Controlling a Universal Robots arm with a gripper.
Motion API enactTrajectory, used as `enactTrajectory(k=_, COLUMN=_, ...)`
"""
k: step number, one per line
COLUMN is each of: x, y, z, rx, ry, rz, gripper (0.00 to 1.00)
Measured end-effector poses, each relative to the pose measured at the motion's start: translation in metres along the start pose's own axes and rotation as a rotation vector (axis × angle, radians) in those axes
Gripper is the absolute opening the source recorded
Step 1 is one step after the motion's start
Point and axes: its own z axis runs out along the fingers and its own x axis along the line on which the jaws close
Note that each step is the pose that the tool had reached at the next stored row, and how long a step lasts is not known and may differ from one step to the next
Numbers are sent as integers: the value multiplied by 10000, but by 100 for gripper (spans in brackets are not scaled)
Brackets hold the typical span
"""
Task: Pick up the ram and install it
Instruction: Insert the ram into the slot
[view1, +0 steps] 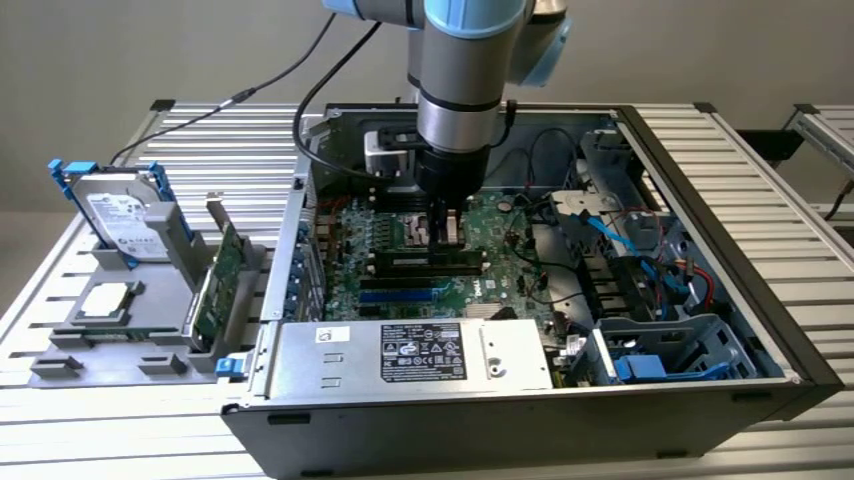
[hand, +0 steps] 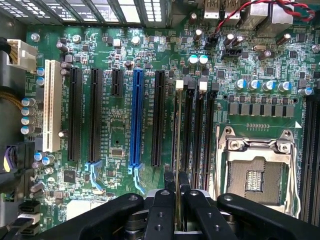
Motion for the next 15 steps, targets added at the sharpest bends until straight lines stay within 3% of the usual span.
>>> enactTrajectory(k=15, x=-1, y=-1, z=29, rx=0, ry=1, rz=0, gripper=14)
